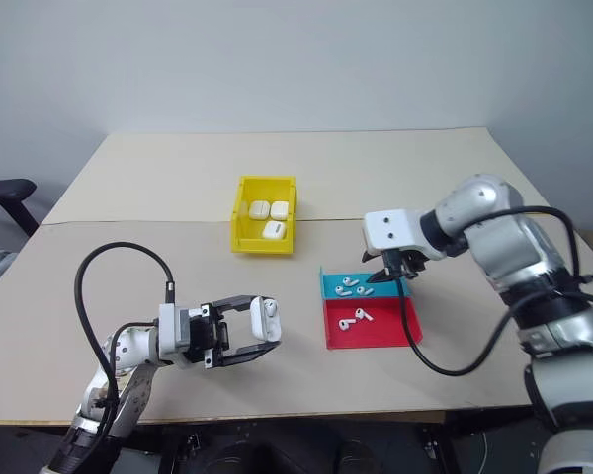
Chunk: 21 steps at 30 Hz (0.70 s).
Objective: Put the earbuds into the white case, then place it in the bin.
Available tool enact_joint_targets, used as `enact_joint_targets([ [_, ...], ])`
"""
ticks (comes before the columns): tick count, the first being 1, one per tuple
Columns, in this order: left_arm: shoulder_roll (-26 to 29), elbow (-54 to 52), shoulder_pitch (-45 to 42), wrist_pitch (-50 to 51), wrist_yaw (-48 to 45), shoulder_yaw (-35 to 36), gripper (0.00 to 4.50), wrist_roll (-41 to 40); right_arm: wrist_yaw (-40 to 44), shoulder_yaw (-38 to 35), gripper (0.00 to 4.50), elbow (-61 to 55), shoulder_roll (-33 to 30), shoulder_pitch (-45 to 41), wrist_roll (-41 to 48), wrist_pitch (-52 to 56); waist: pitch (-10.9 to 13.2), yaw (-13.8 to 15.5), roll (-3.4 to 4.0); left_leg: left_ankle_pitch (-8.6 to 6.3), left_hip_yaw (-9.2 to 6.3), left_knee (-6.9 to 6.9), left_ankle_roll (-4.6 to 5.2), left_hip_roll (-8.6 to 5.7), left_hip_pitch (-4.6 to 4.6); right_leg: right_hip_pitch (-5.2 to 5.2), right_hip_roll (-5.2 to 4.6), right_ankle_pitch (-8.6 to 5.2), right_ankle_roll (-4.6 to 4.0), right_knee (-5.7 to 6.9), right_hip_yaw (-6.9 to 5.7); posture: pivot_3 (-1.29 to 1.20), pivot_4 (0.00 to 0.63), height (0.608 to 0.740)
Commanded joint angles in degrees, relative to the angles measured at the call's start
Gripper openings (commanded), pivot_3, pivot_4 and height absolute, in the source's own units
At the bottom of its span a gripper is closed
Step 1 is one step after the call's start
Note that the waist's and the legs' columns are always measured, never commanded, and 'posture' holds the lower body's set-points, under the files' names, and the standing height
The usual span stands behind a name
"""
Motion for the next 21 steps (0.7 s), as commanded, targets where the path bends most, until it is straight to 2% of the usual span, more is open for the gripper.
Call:
enact_joint_targets([
  [1, -0.4, -1.7, 1.0, -1.7, 1.6, 0.0, 2.78, 0.3, 0.5, 1.8, 2.25, 5.0, 2.0, -3.6, -4.5, -4.3, 0.0, 0.1, 0.01, 0.00, 0.00, 0.01, 0.00, 0.00, -0.06, -0.02, -0.01, 0.00, 0.00, -0.01, -0.02, 0.00, 0.150, 0.740],
  [10, -0.1, -2.9, 2.1, -2.1, 3.4, -0.7, 2.78, 0.9, 0.0, 5.6, 2.25, 17.9, 8.0, -7.5, -12.0, -13.2, 0.0, -0.1, 0.03, 0.01, 0.02, 0.04, -0.02, 0.00, -0.11, -0.06, -0.02, 0.01, 0.00, 0.03, -0.05, 0.00, 0.150, 0.740],
  [21, 0.3, -3.6, 2.6, -1.9, 4.7, -0.9, 2.78, 1.4, 0.8, 4.9, 2.25, 22.8, 10.5, -7.1, -13.0, -19.5, 0.0, -0.4, 0.04, 0.03, 0.03, 0.04, -0.05, 0.01, -0.09, -0.05, -0.02, 0.01, 0.00, 0.05, -0.04, 0.00, 0.150, 0.740],
])
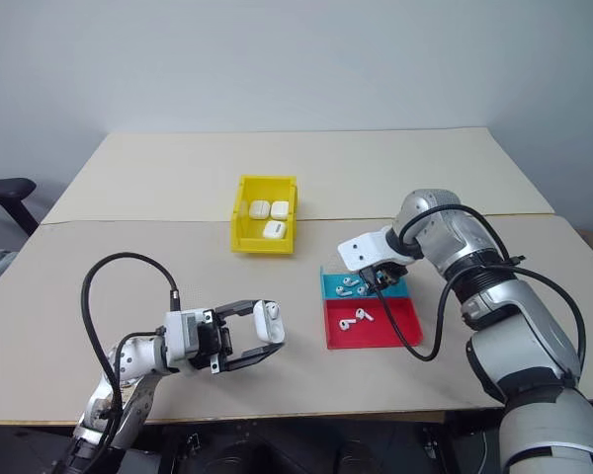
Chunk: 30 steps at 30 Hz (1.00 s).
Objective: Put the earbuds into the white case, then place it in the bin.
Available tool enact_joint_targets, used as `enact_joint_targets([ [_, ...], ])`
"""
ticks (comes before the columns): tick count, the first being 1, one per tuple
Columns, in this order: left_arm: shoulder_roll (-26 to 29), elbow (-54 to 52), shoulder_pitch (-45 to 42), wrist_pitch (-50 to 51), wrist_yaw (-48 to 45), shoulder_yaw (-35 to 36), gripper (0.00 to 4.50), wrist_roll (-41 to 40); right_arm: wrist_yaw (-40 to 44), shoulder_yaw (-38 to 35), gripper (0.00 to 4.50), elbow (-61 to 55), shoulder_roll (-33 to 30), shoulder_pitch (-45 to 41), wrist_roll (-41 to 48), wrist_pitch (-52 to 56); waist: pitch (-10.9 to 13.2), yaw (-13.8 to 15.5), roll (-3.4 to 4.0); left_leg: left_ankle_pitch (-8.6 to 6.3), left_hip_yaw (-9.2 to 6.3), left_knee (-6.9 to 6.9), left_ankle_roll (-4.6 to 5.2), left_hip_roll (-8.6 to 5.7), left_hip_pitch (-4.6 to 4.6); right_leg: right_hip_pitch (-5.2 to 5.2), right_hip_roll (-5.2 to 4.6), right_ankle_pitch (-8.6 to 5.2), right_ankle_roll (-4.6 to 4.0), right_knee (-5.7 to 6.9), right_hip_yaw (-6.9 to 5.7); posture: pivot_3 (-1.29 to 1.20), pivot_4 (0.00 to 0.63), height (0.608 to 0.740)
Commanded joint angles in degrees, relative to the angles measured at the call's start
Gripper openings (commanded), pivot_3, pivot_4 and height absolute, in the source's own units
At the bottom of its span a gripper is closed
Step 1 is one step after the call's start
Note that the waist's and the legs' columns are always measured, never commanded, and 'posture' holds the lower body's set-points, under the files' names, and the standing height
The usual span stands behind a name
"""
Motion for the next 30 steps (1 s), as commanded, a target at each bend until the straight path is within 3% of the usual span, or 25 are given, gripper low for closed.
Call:
enact_joint_targets([
  [1, 0.3, -2.4, 0.1, -1.1, 0.5, -0.1, 2.78, -0.4, 0.9, -1.5, 2.25, 0.4, 0.4, -1.2, 0.6, -2.5, 0.0, 0.0, 0.00, 0.00, 0.00, 0.00, 0.00, 0.00, 0.00, -0.01, 0.00, 0.00, 0.00, 0.00, 0.00, 0.00, 0.150, 0.740],
  [25, 0.9, -2.8, -0.1, -1.4, 1.9, -0.6, 2.78, 0.0, -0.3, -1.0, 2.25, 6.8, 2.7, -1.5, -2.2, -7.5, 0.0, 0.0, 0.02, 0.01, 0.01, -0.01, -0.02, 0.01, 0.01, 0.01, 0.00, 0.00, 0.00, 0.00, 0.00, 0.00, 0.150, 0.740],
  [26, 0.9, -2.8, 0.0, -1.4, 1.9, -0.6, 2.78, 0.0, -0.2, -1.1, 1.89, 6.7, 2.6, -1.4, -2.1, -7.5, 0.0, 0.0, 0.02, 0.01, 0.01, -0.01, -0.02, 0.01, 0.01, 0.02, 0.00, 0.00, 0.00, 0.00, 0.00, 0.00, 0.150, 0.740],
  [30, 1.0, -2.8, 0.0, -1.4, 2.0, -0.8, 2.78, -0.1, -0.3, -1.2, 1.89, 6.2, 2.3, -1.2, -2.4, -7.8, 0.0, 0.0, 0.02, 0.01, 0.01, 0.00, -0.02, 0.01, 0.02, 0.02, 0.00, 0.00, 0.00, 0.01, 0.00, 0.00, 0.150, 0.740],
])
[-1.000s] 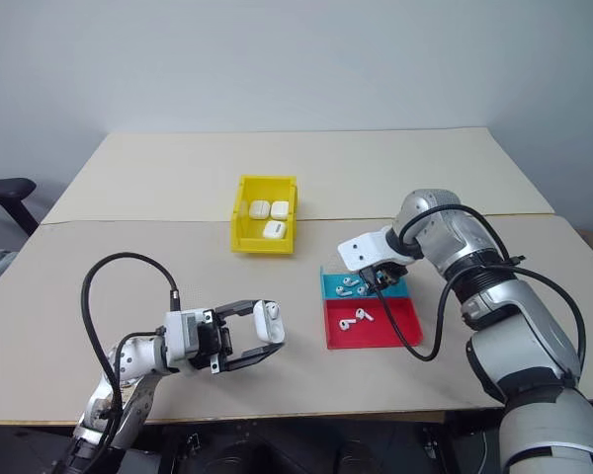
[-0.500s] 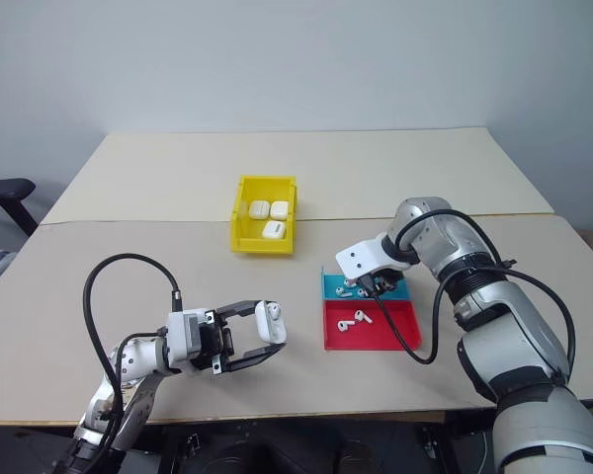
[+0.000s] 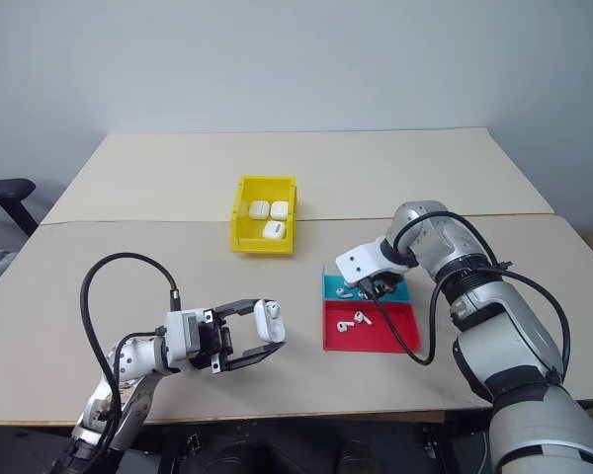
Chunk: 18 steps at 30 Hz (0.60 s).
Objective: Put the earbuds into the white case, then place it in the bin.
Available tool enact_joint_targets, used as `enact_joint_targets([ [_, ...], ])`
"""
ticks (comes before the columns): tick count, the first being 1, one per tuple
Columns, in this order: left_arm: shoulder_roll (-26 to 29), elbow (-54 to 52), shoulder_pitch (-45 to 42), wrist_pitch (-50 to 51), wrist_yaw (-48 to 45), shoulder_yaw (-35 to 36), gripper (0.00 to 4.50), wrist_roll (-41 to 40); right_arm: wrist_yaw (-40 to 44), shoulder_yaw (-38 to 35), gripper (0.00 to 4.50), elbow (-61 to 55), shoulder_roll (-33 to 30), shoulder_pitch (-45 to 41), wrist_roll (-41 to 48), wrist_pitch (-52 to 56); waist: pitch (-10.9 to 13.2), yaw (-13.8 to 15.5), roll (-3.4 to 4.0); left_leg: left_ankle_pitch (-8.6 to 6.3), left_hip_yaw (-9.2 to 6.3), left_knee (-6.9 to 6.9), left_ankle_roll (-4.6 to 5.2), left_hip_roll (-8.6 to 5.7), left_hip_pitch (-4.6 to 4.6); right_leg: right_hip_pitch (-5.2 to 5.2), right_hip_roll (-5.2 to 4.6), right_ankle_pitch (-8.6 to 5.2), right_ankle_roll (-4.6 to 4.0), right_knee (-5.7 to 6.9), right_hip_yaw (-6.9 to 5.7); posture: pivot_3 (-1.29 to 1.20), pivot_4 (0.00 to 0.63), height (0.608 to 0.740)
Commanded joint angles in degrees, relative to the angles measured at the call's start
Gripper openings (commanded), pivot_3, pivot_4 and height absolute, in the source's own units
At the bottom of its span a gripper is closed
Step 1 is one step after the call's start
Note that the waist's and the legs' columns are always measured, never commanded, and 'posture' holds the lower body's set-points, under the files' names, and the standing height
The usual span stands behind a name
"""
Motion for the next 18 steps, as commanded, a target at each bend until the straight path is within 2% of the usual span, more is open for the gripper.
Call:
enact_joint_targets([
  [1, 0.1, -2.1, -0.1, -1.4, 0.3, 0.0, 2.78, -0.1, 0.6, -1.1, 1.89, -0.7, -0.7, -1.0, -0.1, -1.0, 0.0, 0.0, 0.00, 0.00, 0.00, -0.01, 0.00, 0.00, 0.01, 0.00, 0.00, 0.00, 0.00, 0.00, 0.00, 0.00, 0.150, 0.740],
  [13, 0.1, -1.8, -0.5, -1.5, 0.4, -0.1, 2.78, -0.1, 0.1, -1.0, 1.89, -0.5, -1.0, -0.5, -0.5, -2.0, 0.0, 0.0, 0.00, 0.01, 0.00, 0.00, -0.01, 0.00, 0.01, 0.00, 0.00, 0.00, 0.00, 0.01, 0.00, 0.00, 0.150, 0.740],
  [15, 0.1, -1.8, -0.5, -1.5, 0.4, -0.1, 2.78, -0.1, 0.1, -1.2, 1.55, -0.7, -1.1, -0.3, -0.3, -2.3, 0.0, 0.0, 0.00, 0.01, 0.00, 0.00, -0.01, 0.00, 0.01, 0.00, 0.00, 0.00, 0.00, 0.01, 0.00, 0.00, 0.150, 0.740],
  [18, 0.1, -1.9, -0.5, -1.5, 0.5, -0.1, 2.78, 0.0, 0.3, -1.3, 1.55, -0.9, -1.2, 0.1, -0.1, -3.0, 0.0, 0.0, 0.00, 0.01, 0.00, 0.00, -0.01, 0.00, 0.01, 0.00, 0.00, 0.00, 0.00, 0.01, 0.00, 0.00, 0.150, 0.740],
])
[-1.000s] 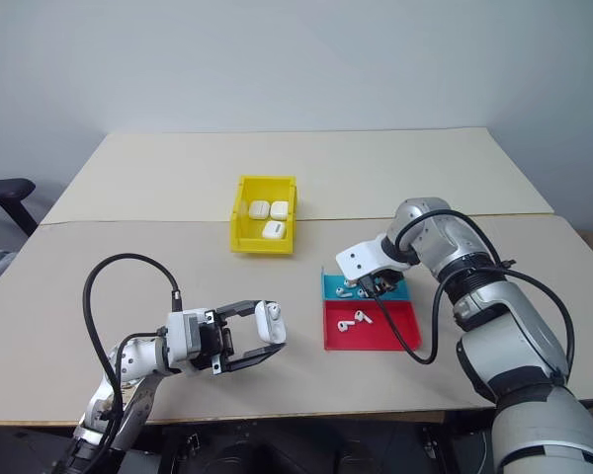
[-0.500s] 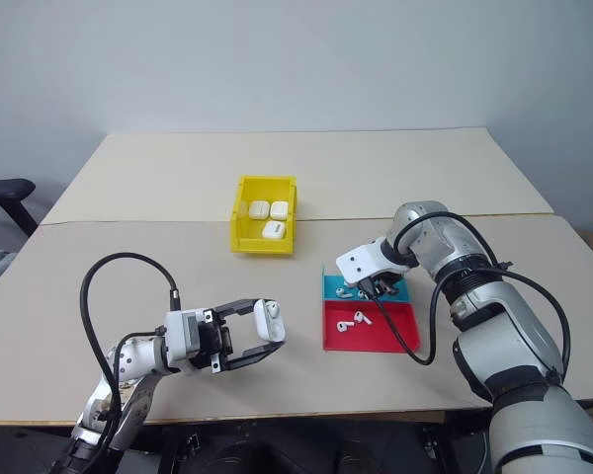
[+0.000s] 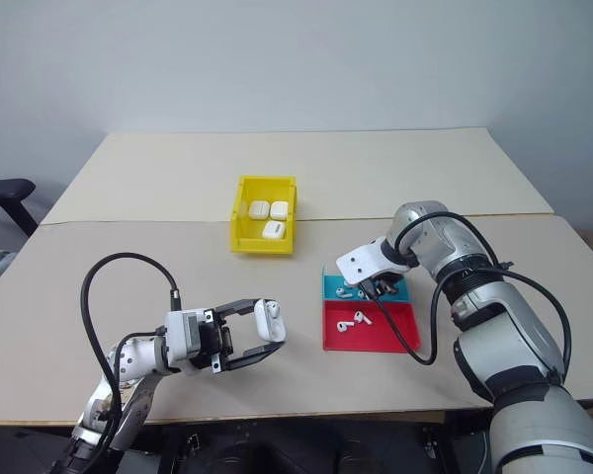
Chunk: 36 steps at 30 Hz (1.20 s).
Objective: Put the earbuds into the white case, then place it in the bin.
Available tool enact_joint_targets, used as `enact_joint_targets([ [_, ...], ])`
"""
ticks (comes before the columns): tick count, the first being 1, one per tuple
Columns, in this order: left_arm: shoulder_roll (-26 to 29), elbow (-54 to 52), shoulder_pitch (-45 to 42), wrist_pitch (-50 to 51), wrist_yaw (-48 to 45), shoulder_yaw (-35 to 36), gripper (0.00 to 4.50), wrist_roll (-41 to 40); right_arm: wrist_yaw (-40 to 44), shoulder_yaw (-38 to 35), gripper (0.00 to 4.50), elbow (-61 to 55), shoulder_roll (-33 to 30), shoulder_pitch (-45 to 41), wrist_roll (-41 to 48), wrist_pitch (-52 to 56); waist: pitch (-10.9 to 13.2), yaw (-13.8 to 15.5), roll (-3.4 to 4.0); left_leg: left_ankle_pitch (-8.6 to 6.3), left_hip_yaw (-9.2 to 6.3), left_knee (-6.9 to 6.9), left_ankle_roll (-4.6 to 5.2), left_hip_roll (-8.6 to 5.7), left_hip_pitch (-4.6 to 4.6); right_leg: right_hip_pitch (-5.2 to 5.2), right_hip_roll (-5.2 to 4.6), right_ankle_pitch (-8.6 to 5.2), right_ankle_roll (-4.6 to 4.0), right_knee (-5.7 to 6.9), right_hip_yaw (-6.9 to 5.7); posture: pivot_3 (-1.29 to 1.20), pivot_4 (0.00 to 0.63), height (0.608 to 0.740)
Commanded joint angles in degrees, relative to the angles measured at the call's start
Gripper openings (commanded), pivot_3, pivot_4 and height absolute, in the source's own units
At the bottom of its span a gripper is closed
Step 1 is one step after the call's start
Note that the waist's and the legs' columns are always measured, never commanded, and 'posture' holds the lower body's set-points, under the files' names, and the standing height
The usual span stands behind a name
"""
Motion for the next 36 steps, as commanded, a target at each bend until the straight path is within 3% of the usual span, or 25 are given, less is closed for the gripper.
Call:
enact_joint_targets([
  [1, 0.1, -1.9, -0.5, -1.4, 0.4, 0.1, 2.78, 0.0, 0.4, -1.3, 1.55, -0.9, -0.9, 0.0, 0.3, -1.1, 0.0, 0.0, 0.00, 0.00, 0.00, 0.00, 0.00, 0.00, 0.00, 0.00, 0.00, 0.00, 0.00, 0.00, 0.00, 0.00, 0.150, 0.740],
  [9, -0.2, -1.5, -0.8, -1.7, 0.4, -0.1, 2.78, 0.0, -1.0, -0.8, 1.55, -0.2, -1.0, -0.1, -1.0, -1.1, 0.0, 0.0, 0.00, 0.00, 0.00, 0.00, 0.00, 0.00, 0.01, 0.01, 0.00, 0.00, 0.00, 0.01, 0.00, 0.00, 0.150, 0.740],
  [12, -0.2, -1.5, -0.9, -1.8, 0.4, -0.1, 2.78, 0.0, 0.1, -1.0, 1.05, -0.8, -1.4, 0.2, -0.5, -1.6, 0.0, 0.0, 0.00, 0.00, 0.00, 0.00, 0.00, 0.00, 0.01, 0.01, 0.00, 0.00, 0.00, 0.01, 0.00, 0.00, 0.150, 0.740],
  [24, -1.0, -0.8, -2.3, -1.8, 0.4, 0.0, 2.78, -0.7, -0.4, -4.2, 1.05, -4.1, -2.1, 0.8, 2.0, 2.2, 0.0, 0.0, 0.00, 0.00, 0.00, 0.00, -0.01, 0.00, 0.03, 0.02, 0.00, 0.00, 0.00, 0.01, 0.00, 0.00, 0.150, 0.740],
  [27, -2.5, -0.5, -4.2, -1.4, 1.0, 0.4, 2.78, -1.9, -0.1, -9.7, 1.05, -10.0, -4.1, 1.3, 6.8, 8.1, 0.0, 0.1, 0.01, 0.01, 0.00, 0.00, -0.01, 0.00, 0.01, 0.01, 0.00, 0.00, 0.00, 0.00, 0.00, 0.00, 0.150, 0.740],
  [30, -4.0, -0.7, -6.8, 0.0, 1.2, 0.6, 2.78, -3.7, -0.6, -19.1, 1.05, -23.6, -7.5, 4.9, 15.7, 19.5, 0.0, 0.6, 0.02, 0.01, -0.03, 0.02, -0.01, 0.00, -0.08, -0.02, -0.01, 0.01, 0.01, -0.02, -0.02, 0.00, 0.150, 0.740],
  [36, -7.3, -2.5, -11.5, 5.6, 2.2, -0.2, 2.78, -8.8, -9.9, -43.3, 1.05, -57.1, -9.9, 18.5, 42.9, 49.1, 0.0, 1.4, 0.01, 0.00, -0.13, 0.08, 0.00, -0.01, -0.11, 0.05, -0.01, 0.01, 0.01, -0.07, -0.10, 0.00, 0.150, 0.740],
])
